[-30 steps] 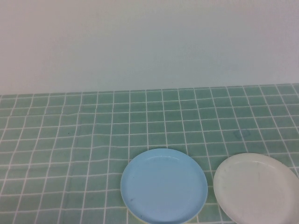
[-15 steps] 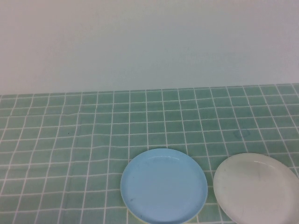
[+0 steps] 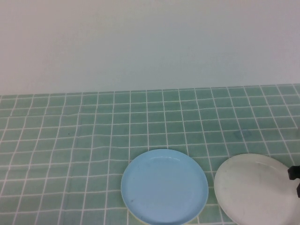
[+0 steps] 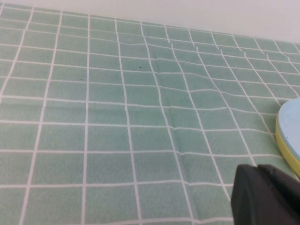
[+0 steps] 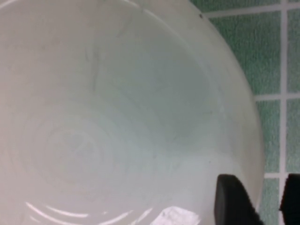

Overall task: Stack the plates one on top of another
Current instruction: Pick up the white plate

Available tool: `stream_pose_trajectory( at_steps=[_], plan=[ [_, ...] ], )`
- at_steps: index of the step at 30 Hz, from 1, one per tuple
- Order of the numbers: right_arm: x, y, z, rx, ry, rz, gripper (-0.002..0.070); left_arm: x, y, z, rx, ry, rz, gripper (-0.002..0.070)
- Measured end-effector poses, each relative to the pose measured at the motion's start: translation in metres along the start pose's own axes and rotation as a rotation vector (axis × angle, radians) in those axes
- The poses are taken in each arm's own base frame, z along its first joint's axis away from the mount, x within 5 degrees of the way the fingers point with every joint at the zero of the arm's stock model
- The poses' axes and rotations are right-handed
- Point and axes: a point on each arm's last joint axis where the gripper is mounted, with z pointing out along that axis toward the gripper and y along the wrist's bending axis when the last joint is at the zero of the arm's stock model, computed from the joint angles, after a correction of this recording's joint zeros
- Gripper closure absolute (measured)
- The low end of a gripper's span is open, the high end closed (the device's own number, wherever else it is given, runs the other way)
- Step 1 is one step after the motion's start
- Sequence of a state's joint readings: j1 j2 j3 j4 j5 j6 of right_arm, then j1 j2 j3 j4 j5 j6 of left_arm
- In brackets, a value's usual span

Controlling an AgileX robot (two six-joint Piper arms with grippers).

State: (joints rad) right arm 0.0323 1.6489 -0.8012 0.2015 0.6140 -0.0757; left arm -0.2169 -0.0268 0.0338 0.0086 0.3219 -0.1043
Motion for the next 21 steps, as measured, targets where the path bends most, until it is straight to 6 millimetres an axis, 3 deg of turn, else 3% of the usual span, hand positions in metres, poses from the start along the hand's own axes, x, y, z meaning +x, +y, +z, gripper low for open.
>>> stream_pose_trajectory(
  at_steps=[12, 16, 21],
  plan=[
    [-0.003, -0.003, 0.020, 0.005, 0.033, 0.002, 0.0447, 0.000, 0.000, 0.000, 0.000, 0.000, 0.000, 0.0675],
    [-0.003, -0.003, 0.022, 0.003, 0.034, -0.013, 0.0596, 0.000, 0.000, 0.000, 0.000, 0.000, 0.000, 0.0675],
    [-0.004, -0.002, 0.022, -0.005, 0.028, -0.002, 0.0650, 0.000, 0.000, 0.000, 0.000, 0.000, 0.000, 0.0675]
  ],
)
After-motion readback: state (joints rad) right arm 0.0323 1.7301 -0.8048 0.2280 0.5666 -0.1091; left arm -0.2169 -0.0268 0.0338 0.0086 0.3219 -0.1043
